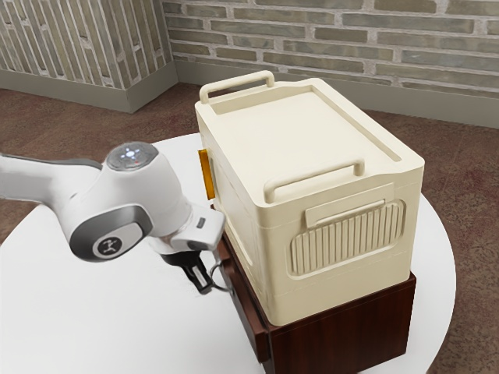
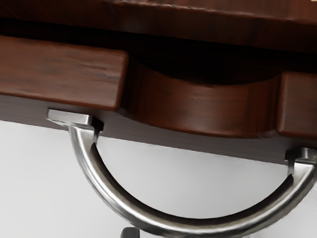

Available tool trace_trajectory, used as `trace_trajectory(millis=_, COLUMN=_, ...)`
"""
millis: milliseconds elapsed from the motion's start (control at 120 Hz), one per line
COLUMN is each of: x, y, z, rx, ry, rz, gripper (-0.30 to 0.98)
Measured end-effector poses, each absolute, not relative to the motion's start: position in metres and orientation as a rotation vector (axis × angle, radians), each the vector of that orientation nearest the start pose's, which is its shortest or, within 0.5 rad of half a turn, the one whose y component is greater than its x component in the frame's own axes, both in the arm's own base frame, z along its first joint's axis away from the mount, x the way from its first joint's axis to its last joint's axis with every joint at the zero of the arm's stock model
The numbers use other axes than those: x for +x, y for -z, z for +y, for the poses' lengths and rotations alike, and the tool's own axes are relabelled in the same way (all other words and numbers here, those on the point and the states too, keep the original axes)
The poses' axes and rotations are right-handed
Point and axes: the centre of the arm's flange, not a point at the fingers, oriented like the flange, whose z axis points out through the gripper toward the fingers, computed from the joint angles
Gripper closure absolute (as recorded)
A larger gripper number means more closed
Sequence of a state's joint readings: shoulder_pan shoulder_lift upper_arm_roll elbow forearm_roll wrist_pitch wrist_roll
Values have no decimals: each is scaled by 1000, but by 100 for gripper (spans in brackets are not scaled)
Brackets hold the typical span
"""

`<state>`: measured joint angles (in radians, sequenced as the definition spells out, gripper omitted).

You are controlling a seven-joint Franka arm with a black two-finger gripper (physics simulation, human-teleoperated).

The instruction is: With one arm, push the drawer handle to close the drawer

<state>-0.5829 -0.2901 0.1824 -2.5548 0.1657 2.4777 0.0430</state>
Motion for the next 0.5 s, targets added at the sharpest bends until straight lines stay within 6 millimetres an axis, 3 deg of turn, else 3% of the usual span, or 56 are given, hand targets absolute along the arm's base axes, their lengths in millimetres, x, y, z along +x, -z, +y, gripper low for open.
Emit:
trace_trajectory(millis=200, x=414, y=-387, z=-186, rx=-2975, ry=417, rz=886, gripper=67)
trace_trajectory(millis=317, x=395, y=-410, z=-173, rx=-3045, ry=423, rz=826, gripper=67)
trace_trajectory(millis=383, x=387, y=-429, z=-150, rx=-3116, ry=385, rz=717, gripper=67)
trace_trajectory(millis=450, x=388, y=-453, z=-102, rx=-3211, ry=324, rz=500, gripper=63)
trace_trajectory(millis=500, x=405, y=-494, z=-59, rx=-3279, ry=346, rz=308, gripper=57)
